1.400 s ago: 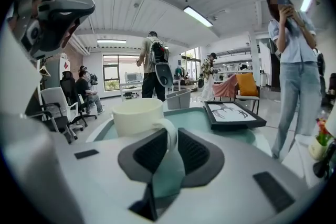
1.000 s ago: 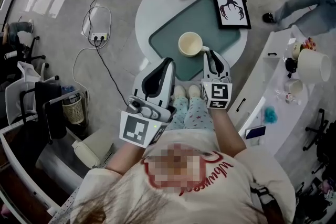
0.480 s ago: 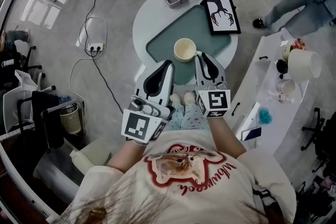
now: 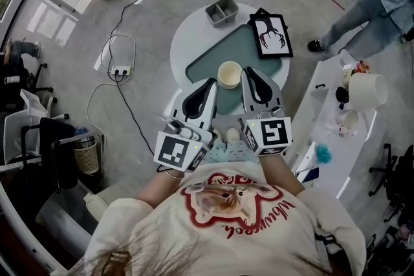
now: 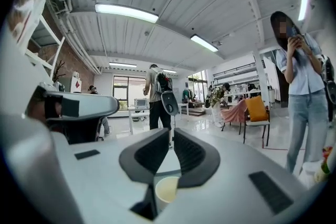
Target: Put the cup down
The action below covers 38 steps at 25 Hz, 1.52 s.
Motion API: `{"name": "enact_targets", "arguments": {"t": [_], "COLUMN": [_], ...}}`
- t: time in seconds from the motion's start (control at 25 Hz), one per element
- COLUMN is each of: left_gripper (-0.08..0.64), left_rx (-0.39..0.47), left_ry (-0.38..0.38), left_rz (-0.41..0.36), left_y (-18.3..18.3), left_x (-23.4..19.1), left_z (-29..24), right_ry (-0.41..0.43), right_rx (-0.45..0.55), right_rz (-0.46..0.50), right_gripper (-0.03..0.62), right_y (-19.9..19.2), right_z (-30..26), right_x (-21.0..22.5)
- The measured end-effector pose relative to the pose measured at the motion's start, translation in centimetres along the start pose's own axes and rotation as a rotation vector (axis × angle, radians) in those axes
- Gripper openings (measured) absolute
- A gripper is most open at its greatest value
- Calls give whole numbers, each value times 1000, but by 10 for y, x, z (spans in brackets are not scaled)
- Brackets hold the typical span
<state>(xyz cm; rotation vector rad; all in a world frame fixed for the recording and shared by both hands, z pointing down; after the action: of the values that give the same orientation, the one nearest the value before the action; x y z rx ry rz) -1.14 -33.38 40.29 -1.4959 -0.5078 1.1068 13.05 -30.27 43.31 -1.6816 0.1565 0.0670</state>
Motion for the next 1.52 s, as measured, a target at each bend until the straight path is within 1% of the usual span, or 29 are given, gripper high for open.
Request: {"name": "enact_targets", "arguments": {"t": [0.24, 0.52, 0.76, 0.92, 1.16, 1.36, 1.52], "left_gripper": [17, 17, 17, 17, 17, 17, 17], "left_rx": [-2, 11, 13, 23, 40, 47, 56], "left_ry": [-18, -44, -59, -64, -83, -88, -81], "left_rz": [-10, -21, -22, -15, -53, -75, -43], "left_y": [7, 13, 19, 23, 24, 16, 11], "left_x": [0, 7, 19, 35, 62, 98, 138], "left_z": [-2, -4, 0, 7, 19, 43, 69], "right_ry": [48, 74, 64, 57, 46, 44, 54], "right_rx": [71, 140, 149, 163, 204, 209, 223], "right_rz": [100, 110, 78, 83, 78, 95, 111], "right_gripper": [41, 29, 28, 28, 29, 28, 29], "right_y": [31, 58, 61, 64, 70, 68, 69], "right_z": [2, 11, 22, 37, 70, 115, 162], "right_x": [-6, -10, -8, -10, -9, -14, -20]}}
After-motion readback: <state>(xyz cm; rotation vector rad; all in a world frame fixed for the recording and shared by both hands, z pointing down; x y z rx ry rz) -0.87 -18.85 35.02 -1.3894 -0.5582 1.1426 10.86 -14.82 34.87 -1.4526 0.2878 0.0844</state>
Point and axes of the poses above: the fingertips, and each gripper's own axes: z backward along the fingers, x to its right, y out of its top, the point moved 6 cm from there along z, backward along the fingers, and after that the axes turned 10 degrees about z, right-handed, at the moved point
